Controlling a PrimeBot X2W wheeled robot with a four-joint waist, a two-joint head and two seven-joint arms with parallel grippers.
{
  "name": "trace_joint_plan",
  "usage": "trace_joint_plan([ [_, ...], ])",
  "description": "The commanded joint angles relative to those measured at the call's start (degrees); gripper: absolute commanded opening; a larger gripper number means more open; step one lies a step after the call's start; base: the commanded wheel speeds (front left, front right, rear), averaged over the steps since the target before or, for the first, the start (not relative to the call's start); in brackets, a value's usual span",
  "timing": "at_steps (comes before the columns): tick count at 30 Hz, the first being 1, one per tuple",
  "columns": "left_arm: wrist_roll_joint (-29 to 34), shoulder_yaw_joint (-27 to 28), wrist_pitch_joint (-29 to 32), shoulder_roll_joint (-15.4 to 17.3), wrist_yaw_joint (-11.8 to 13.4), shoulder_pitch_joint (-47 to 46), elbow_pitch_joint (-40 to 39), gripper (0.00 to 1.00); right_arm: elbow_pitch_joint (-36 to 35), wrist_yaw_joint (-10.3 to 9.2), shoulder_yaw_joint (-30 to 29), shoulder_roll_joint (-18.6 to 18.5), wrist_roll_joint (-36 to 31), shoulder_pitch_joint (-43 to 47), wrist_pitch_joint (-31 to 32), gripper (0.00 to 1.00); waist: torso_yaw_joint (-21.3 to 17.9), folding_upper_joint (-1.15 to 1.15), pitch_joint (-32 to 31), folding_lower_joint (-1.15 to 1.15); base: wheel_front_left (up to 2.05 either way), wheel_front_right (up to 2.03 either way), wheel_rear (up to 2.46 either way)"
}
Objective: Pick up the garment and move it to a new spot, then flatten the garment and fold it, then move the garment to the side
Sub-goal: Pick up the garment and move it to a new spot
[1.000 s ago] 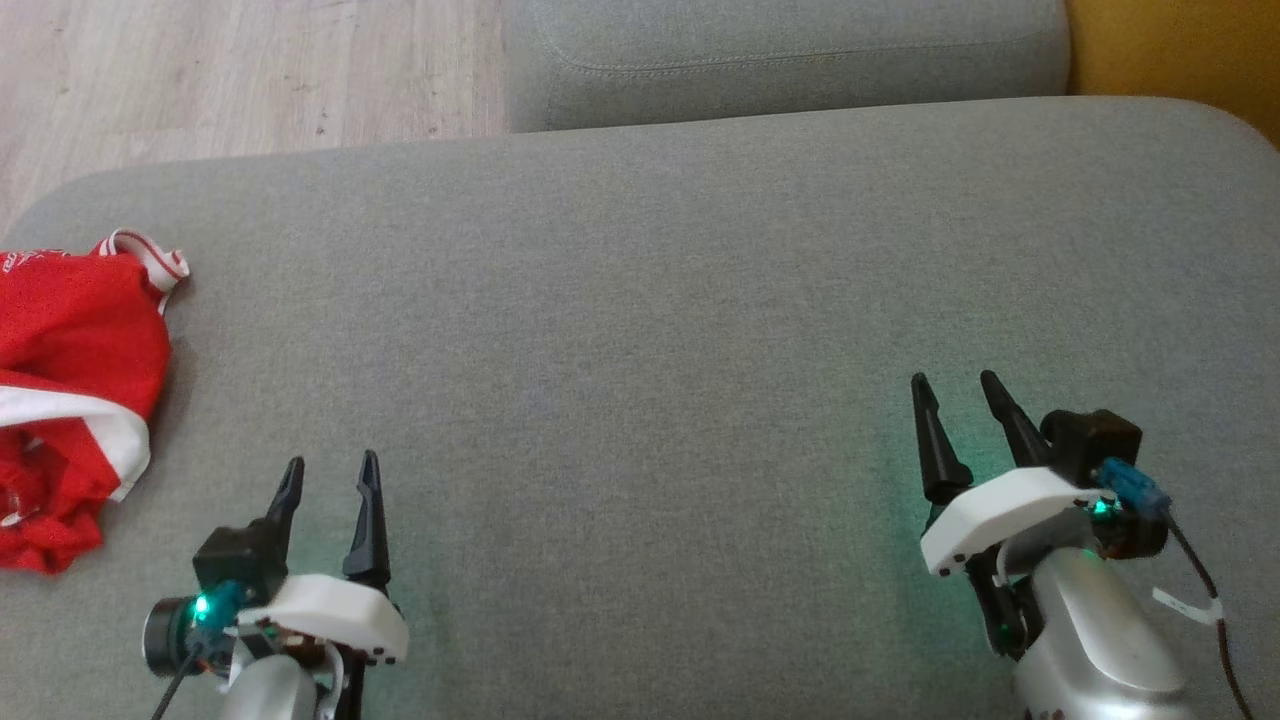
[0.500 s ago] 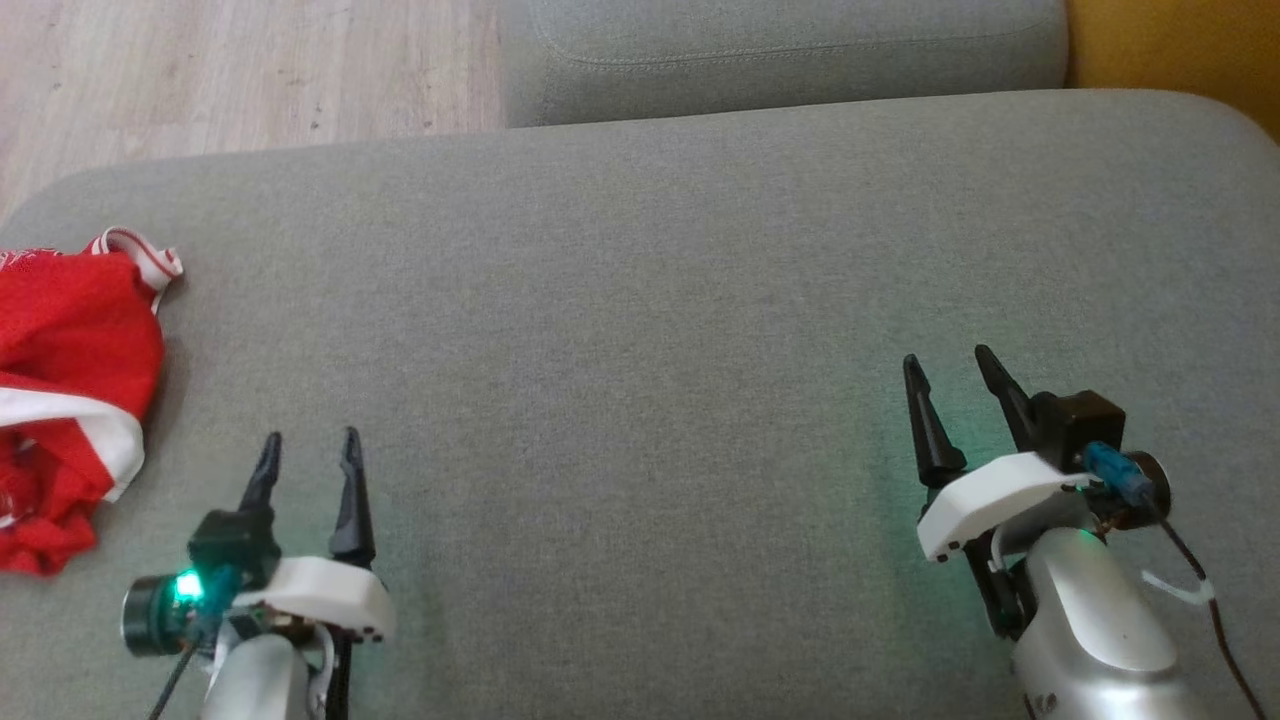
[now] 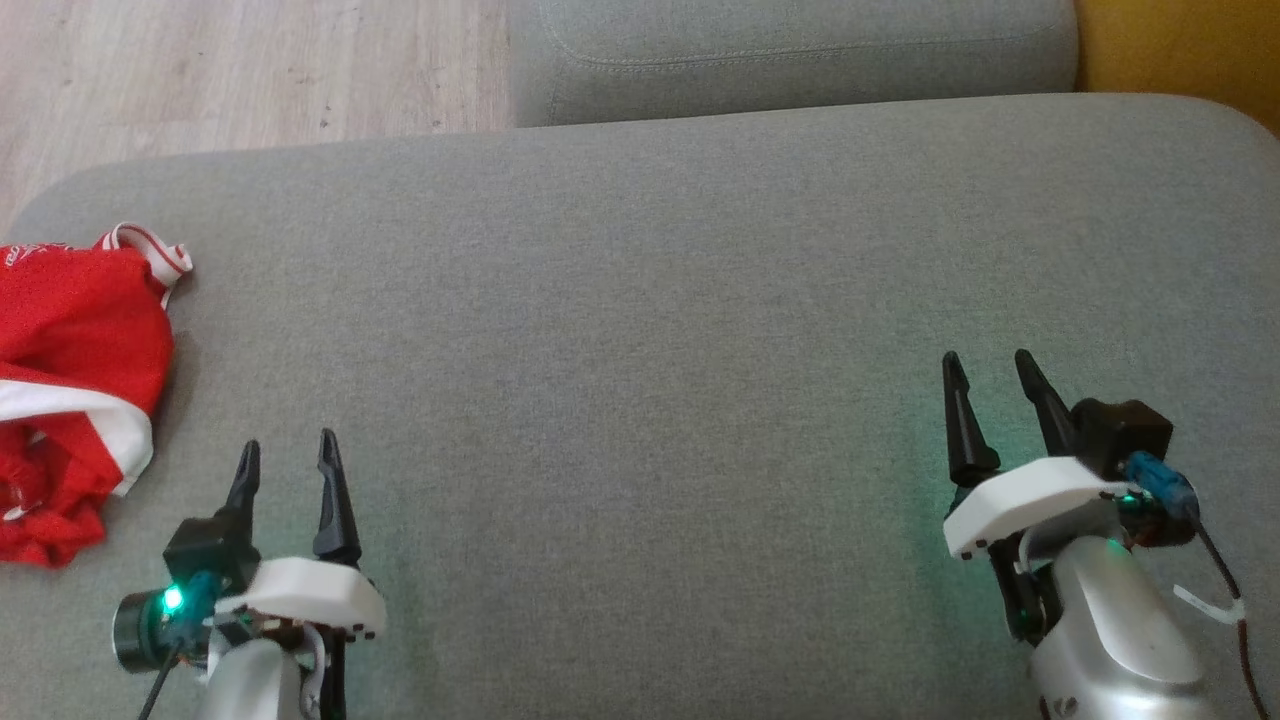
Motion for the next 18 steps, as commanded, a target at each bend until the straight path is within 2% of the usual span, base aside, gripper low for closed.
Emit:
trace_joint_plan([
  [1, -0.05, 2.03, -0.70, 0.45, -0.27, -1.24, -1.77, 1.00, -1.76, -0.04, 1.47, 0.08, 0.26, -1.11, -0.70, 1.00, 0.07, 0.00, 0.01, 0.00, 0.00, 0.00, 0.00],
  [6, 0.24, 2.45, -0.70, 0.30, -0.65, -1.38, -1.81, 1.00, -1.83, -0.04, 2.44, 0.08, 0.21, -1.42, -0.70, 1.00, 0.76, 0.00, 0.22, 0.00, 0.00, 0.00, 0.00],
  [9, -0.02, 2.50, -0.70, 0.22, -0.74, -1.16, -1.66, 1.00, -1.78, -0.04, 3.19, 0.08, 0.29, -1.01, -0.70, 1.00, 2.63, 0.00, 0.17, 0.00, 0.00, 0.00, 0.00],
  [18, -1.42, 1.95, -0.70, 0.15, -0.91, 1.17, -1.24, 1.00, -1.97, -0.04, 5.57, 0.08, 1.25, 0.05, -0.70, 1.00, 14.19, 0.00, 1.06, 0.00, 0.00, 0.00, 0.00],
])
